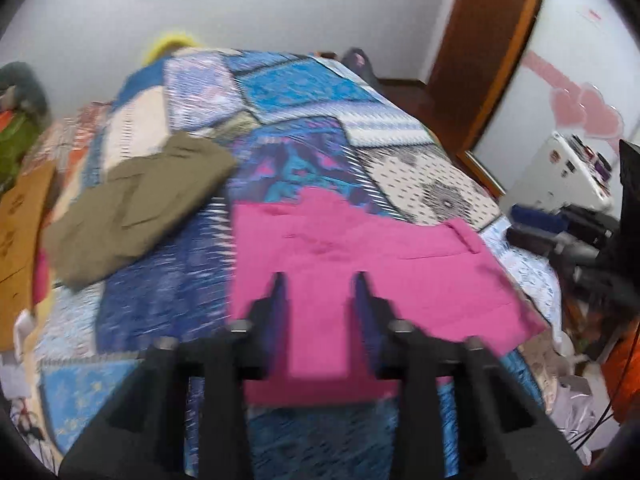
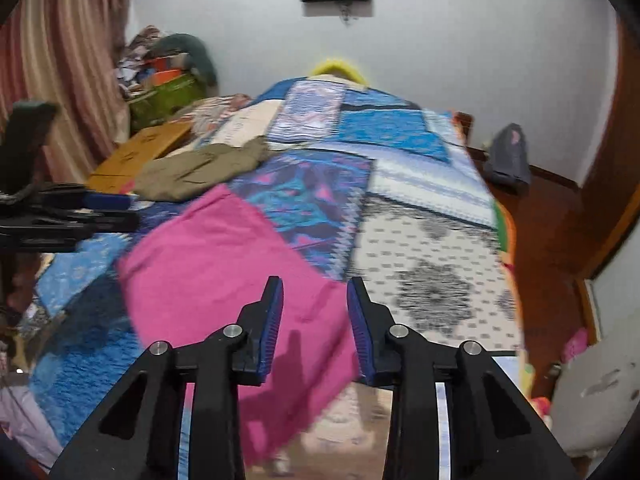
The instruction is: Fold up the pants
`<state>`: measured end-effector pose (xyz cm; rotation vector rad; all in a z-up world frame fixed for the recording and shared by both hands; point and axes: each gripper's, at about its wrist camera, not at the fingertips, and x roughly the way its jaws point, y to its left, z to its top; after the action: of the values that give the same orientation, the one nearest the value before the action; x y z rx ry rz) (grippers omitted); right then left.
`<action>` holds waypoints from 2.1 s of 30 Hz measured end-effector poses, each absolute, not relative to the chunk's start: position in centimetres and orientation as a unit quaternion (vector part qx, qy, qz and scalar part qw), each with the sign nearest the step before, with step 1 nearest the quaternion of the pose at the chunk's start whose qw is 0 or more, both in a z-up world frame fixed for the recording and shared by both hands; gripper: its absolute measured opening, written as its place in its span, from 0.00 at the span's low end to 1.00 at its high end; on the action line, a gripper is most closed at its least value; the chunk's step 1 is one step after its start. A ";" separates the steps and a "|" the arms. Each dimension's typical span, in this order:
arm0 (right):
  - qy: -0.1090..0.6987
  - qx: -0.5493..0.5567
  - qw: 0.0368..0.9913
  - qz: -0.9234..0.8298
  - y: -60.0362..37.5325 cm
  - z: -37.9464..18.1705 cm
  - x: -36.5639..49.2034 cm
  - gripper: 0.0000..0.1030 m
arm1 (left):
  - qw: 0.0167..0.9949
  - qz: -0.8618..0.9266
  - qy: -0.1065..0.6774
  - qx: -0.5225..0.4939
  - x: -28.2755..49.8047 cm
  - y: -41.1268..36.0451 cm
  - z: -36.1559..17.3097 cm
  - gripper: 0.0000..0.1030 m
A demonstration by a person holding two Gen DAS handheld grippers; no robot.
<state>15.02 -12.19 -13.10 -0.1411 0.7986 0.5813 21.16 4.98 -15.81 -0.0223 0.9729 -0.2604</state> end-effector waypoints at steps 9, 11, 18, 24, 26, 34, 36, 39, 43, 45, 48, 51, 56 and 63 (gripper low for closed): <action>0.438 -0.060 0.846 0.299 -9.5 -18.3 16.1 0.22 | 0.860 -0.118 0.497 0.014 25.3 3.6 -20.2 0.07; 0.445 -0.053 0.842 0.299 -10.1 -18.5 16.4 0.19 | 0.856 -0.125 0.502 0.000 25.7 4.4 -20.8 0.06; 0.447 -0.064 0.847 0.280 -11.9 -17.3 15.2 0.22 | 0.857 -0.125 0.498 0.028 24.9 4.5 -19.4 0.06; 0.435 -0.063 0.868 0.229 -14.7 -15.6 14.3 0.25 | 0.874 -0.090 0.475 0.041 23.0 8.5 -16.9 0.13; 0.434 -0.045 0.873 0.218 -15.7 -15.1 14.2 0.34 | 0.873 -0.080 0.480 0.023 22.7 10.1 -16.9 0.23; 0.446 0.010 0.876 0.186 -16.4 -15.8 14.0 0.57 | 0.872 -0.097 0.479 -0.035 22.1 12.4 -18.9 0.59; 0.461 0.032 0.867 0.188 -16.2 -16.6 14.2 0.57 | 0.865 -0.111 0.486 -0.049 22.6 12.2 -19.6 0.59; 0.481 0.049 0.855 0.188 -15.8 -18.1 14.6 0.57 | 0.859 -0.119 0.496 -0.056 23.5 11.7 -20.6 0.61; 0.485 0.055 0.855 0.173 -15.7 -19.4 15.2 0.69 | 0.853 -0.120 0.504 -0.064 24.7 11.4 -21.7 0.66; 0.490 0.065 0.852 0.175 -15.9 -19.7 15.5 0.70 | 0.848 -0.124 0.510 -0.074 25.2 11.5 -22.3 0.66; 0.499 0.083 0.842 0.186 -16.1 -20.2 16.3 0.70 | 0.841 -0.131 0.517 -0.091 25.9 11.8 -22.7 0.67; 0.507 0.097 0.834 0.196 -16.1 -20.8 17.0 0.70 | 0.834 -0.137 0.523 -0.106 26.7 11.9 -23.0 0.67; 0.511 0.111 0.826 0.210 -16.3 -21.3 17.5 0.70 | 0.825 -0.147 0.536 -0.106 28.1 11.3 -23.3 0.67; 0.503 0.106 0.826 0.230 -15.7 -21.0 17.9 0.48 | 0.822 -0.163 0.535 -0.107 28.8 9.9 -23.5 0.27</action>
<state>17.85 -15.73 -21.05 0.2249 1.0694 0.4894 28.77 9.89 -23.46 -0.2283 1.1388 -0.3471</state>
